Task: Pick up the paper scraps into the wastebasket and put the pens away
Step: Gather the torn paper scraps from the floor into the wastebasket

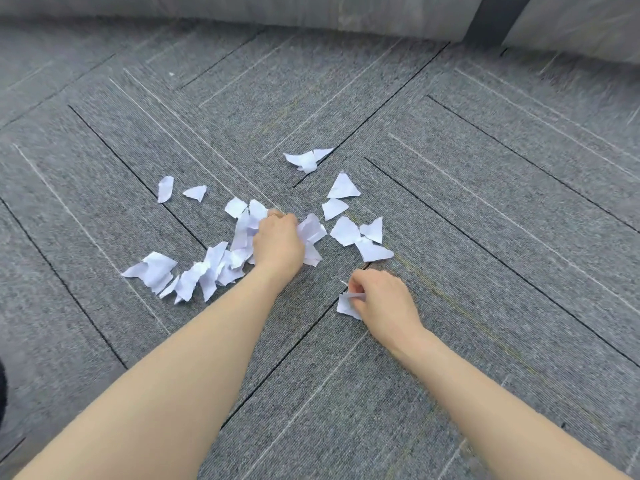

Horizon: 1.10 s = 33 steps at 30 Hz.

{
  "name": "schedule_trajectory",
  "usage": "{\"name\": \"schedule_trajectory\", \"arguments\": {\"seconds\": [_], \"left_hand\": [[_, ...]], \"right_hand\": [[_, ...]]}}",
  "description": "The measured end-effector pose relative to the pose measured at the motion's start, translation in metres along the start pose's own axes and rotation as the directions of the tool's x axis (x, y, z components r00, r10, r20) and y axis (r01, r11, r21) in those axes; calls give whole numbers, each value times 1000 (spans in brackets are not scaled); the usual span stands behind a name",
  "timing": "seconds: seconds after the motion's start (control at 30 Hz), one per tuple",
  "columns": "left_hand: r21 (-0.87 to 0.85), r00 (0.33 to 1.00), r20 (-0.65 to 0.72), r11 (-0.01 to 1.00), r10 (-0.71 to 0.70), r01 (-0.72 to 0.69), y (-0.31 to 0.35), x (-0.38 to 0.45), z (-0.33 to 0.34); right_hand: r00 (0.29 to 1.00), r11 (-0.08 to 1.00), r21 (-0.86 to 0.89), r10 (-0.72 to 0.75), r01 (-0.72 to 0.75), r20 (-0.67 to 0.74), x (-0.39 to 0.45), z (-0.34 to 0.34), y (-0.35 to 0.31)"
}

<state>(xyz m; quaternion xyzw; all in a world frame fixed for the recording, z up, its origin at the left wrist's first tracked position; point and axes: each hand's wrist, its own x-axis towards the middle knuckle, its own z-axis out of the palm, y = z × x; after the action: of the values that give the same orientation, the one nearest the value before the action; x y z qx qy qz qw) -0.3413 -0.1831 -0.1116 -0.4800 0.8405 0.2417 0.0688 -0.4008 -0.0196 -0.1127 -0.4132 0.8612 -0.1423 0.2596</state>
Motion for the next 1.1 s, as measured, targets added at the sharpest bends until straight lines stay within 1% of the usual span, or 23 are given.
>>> {"name": "schedule_trajectory", "arguments": {"seconds": [0.03,0.07,0.1,0.13,0.2,0.23,0.27,0.3,0.37,0.43,0.5,0.63,0.7,0.77,0.93,1.03,1.1], "left_hand": [[24,1000,-3,1000,21,-21,0,0,0],[50,999,-3,998,35,-35,0,-1,0],[66,999,14,997,37,-38,1,-1,-1],[71,999,30,997,36,-38,1,-2,-2],[38,998,62,999,14,-16,1,-4,-2],[0,998,68,1000,3,-3,2,-6,-2],[-41,997,71,999,-5,8,2,-9,-1],[-81,997,70,996,-16,21,3,-12,0],[-147,996,66,987,-57,66,2,-18,2],[-189,992,77,976,-95,108,-1,-22,2],[-241,984,121,958,-132,159,-6,-25,1],[-340,963,205,909,-177,240,-14,-31,-4],[-371,962,216,897,-169,241,-18,-36,-6],[-373,964,216,899,-155,228,-23,-40,-11],[-332,968,198,918,-155,215,-33,-50,-31],[-356,971,186,911,-151,210,-40,-58,-41],[-372,973,179,905,-146,204,-44,-63,-46]], "right_hand": [[1000,999,18,-28,28,14,0,-1,1],[999,996,83,-47,45,28,0,-3,2],[998,981,187,-53,49,19,0,-8,1],[999,953,300,-32,36,-17,3,-13,1],[988,864,502,106,-34,-115,17,-26,2],[975,817,571,184,-80,-126,28,-30,6],[964,784,606,244,-132,-107,39,-32,11],[959,784,593,276,-184,-68,48,-32,16],[960,853,463,280,-241,-15,59,-25,24],[961,918,318,269,-236,-64,64,-19,28],[958,944,239,261,-228,-117,64,-18,27],[972,968,169,208,-188,-112,64,-17,23],[976,973,170,177,-154,-131,62,-17,20],[979,972,181,171,-149,-111,63,-20,19],[981,972,138,191,-193,24,73,-27,19],[987,986,46,161,-161,4,76,-30,14],[992,993,-16,119,-119,29,78,-34,13]]}}
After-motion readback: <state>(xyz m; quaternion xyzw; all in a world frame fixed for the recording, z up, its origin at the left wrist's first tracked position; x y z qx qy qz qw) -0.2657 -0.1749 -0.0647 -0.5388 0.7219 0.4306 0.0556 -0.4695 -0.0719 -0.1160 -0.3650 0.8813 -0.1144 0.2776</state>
